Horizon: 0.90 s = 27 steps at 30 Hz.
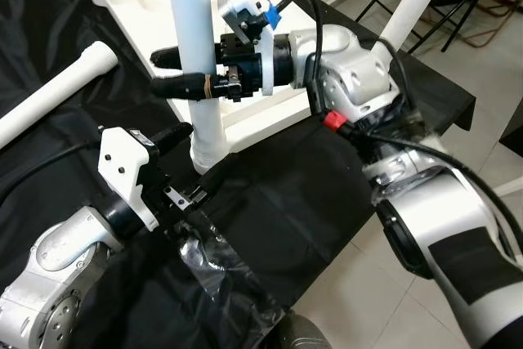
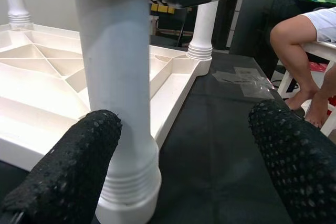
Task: Building children table
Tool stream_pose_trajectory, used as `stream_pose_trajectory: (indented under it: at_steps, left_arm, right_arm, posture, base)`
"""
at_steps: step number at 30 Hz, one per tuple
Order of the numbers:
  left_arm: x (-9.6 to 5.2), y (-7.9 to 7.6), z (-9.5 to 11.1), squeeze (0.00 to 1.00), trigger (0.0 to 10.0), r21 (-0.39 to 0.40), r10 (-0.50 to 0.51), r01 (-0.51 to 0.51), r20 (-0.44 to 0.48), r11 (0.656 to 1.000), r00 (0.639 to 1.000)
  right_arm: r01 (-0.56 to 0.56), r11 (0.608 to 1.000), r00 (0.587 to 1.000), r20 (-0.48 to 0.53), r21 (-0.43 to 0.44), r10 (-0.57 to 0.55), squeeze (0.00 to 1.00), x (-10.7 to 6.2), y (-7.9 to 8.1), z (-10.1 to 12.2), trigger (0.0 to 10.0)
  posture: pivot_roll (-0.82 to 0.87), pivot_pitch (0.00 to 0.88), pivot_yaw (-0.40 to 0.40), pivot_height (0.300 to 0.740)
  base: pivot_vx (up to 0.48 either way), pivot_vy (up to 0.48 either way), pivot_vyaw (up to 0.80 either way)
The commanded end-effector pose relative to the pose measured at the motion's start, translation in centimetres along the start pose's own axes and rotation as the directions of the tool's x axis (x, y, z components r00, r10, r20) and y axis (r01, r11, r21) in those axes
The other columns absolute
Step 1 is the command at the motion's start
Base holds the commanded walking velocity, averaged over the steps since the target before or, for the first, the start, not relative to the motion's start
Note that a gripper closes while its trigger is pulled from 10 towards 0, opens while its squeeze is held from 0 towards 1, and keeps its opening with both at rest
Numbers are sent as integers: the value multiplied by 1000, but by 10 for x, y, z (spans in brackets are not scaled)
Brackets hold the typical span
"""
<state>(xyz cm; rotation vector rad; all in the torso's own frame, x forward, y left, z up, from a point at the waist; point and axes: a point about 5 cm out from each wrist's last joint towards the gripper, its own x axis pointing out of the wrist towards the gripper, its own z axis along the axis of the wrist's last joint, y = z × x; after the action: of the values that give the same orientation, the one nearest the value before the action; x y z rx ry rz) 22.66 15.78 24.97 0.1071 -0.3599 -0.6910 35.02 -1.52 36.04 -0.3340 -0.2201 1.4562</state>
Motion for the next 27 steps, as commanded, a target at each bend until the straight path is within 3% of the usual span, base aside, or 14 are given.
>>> stream_pose_trajectory:
  at_steps: [1,2,6,8,25,27]
  left_arm:
    - [-1,-1,-1,0,10000,4,-3,3,4,1000,1000]
    - [0,0,-1,0,10000,7,-5,5,6,1000,1000]
    - [0,0,-1,0,10000,9,-6,6,8,1000,1000]
    - [3,2,0,0,10000,16,-13,12,14,1000,1000]
    - [10,9,7,0,10000,48,-22,20,52,999,998]
    - [14,16,16,0,10000,77,-31,25,77,997,997]
  right_arm:
    - [125,990,989,-84,67,-119,0,-1,0,-25,10000]
    - [185,977,981,-83,110,-176,0,0,4,-32,10000]
    - [216,967,975,-84,137,-206,0,0,7,-37,10000]
    - [286,942,957,-103,178,-271,0,0,13,-48,10000]
    - [448,876,890,-177,180,-420,0,10,28,-61,10000]
    - [514,840,854,-198,173,-482,0,11,34,-67,10000]
  posture:
    - [-3,290,-147,740]
    - [-4,286,-140,740]
    - [-4,286,-140,740]
    - [-3,279,-124,740]
    - [-11,264,-128,740]
    - [-9,262,-127,740]
  base:
    - [0,0,0]
    - [0,0,0]
    - [0,0,0]
    - [0,0,0]
    - [0,0,0]
    - [0,0,0]
